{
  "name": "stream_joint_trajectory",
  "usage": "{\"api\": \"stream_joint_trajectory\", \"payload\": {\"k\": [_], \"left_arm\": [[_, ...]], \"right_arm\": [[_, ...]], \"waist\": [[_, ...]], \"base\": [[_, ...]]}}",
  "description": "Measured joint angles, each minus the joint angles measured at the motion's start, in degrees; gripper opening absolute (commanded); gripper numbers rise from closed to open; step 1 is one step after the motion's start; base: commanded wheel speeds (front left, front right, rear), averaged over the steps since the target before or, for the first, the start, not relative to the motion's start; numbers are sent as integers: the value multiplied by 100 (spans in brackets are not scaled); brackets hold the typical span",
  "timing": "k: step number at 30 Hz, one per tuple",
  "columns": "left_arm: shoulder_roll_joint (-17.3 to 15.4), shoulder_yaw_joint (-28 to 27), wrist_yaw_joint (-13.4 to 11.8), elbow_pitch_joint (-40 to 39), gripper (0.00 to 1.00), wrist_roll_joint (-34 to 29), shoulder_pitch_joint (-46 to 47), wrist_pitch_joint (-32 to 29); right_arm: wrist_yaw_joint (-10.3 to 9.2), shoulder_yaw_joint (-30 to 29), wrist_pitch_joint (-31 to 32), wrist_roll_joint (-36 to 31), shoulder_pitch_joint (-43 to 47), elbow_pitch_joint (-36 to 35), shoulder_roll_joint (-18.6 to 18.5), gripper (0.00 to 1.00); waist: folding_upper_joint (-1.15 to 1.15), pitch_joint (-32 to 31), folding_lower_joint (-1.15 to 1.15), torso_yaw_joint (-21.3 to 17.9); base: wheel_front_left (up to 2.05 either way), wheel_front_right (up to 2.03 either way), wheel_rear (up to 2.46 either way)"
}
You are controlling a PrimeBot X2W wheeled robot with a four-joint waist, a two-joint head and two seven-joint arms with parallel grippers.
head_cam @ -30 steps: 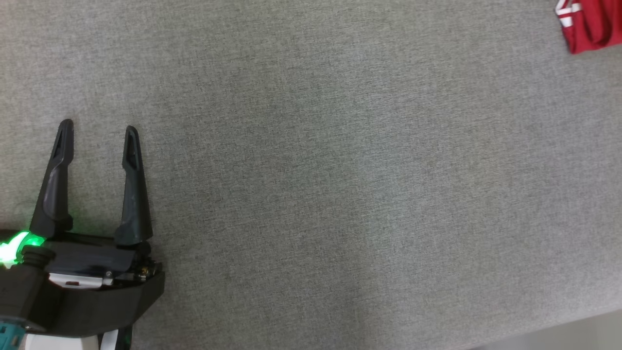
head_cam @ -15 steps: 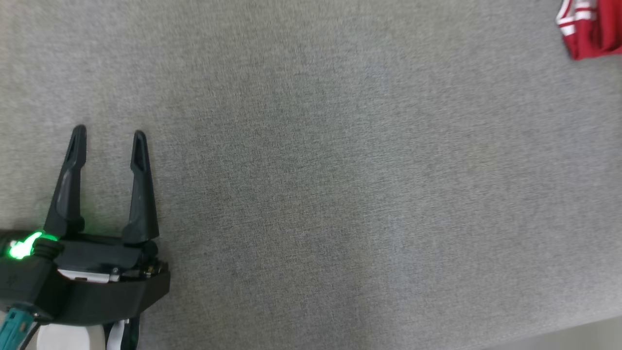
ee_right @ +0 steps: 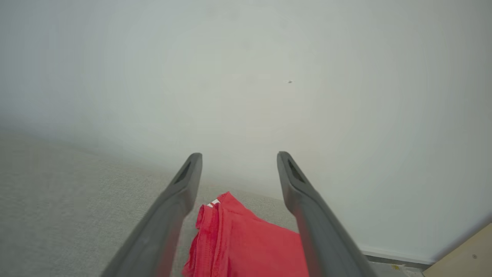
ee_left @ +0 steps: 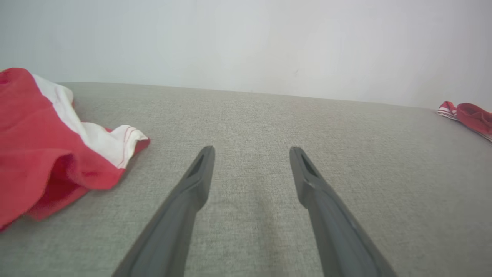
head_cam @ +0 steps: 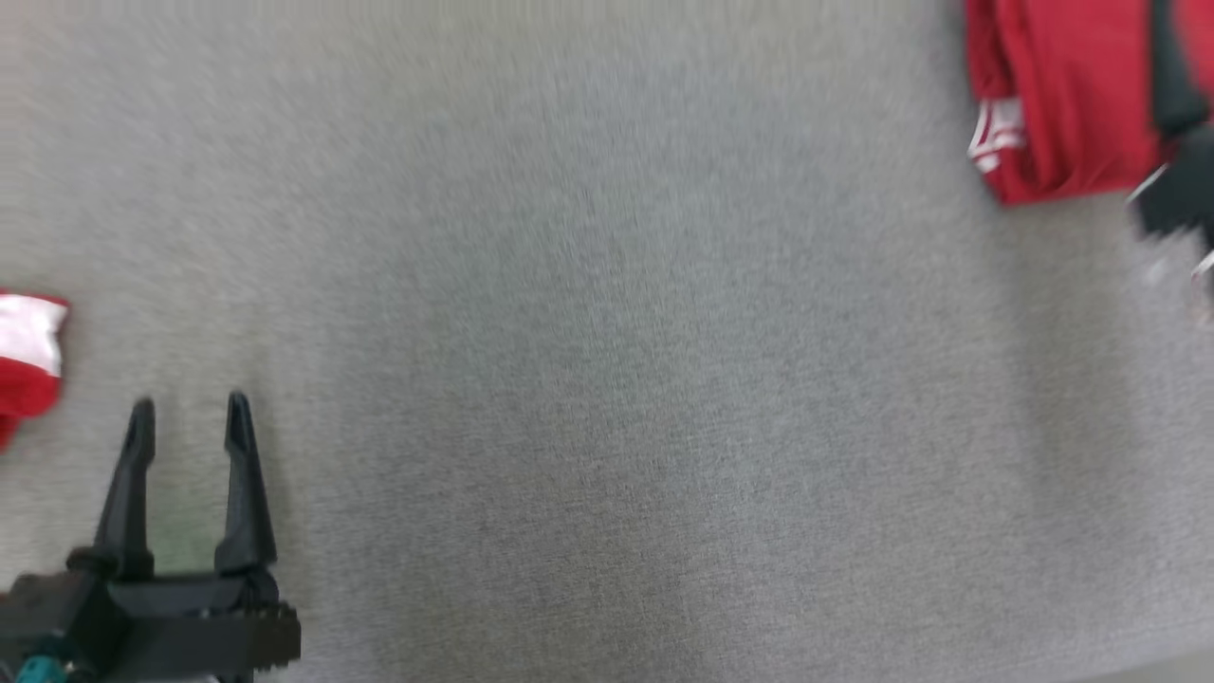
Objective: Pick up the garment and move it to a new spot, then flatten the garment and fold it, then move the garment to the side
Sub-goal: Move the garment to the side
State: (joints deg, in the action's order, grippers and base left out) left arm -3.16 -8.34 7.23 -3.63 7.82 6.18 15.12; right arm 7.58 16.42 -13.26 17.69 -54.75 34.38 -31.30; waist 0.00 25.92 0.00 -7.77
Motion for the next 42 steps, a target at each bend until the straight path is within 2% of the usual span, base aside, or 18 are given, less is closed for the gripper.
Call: {"api": "stream_joint_trajectory", "payload": {"k": [8,13,17,23,31,42], "left_arm": [[16,-49,0,330,100,120,-396,1],[19,64,-20,465,100,188,-496,1],[21,156,-65,575,100,213,-543,1],[23,268,-74,725,100,212,-705,1],[25,326,-67,921,100,187,-1028,1],[25,324,-62,958,100,151,-1091,1]], "right_arm": [[0,-374,-143,10,1579,-831,703,100],[-1,-884,-158,76,2667,-1300,1150,100],[-1,-1178,-172,-56,3559,-1709,1415,100],[-1,-1318,-176,-152,4583,-2129,1702,100],[-1,-1406,-187,-364,5514,-2579,2062,100],[-1,-1330,-187,-469,5726,-2778,2309,100]], "waist": [[0,-804,-1,185],[-1,-1197,-1,377],[-1,-1464,-1,554],[-1,-1879,-2,731],[-1,-2432,-3,873],[-1,-2785,-1,926]], "base": [[0,0,0],[0,0,0],[0,0,0],[0,0,0],[0,0,0],[0,0,0]]}}
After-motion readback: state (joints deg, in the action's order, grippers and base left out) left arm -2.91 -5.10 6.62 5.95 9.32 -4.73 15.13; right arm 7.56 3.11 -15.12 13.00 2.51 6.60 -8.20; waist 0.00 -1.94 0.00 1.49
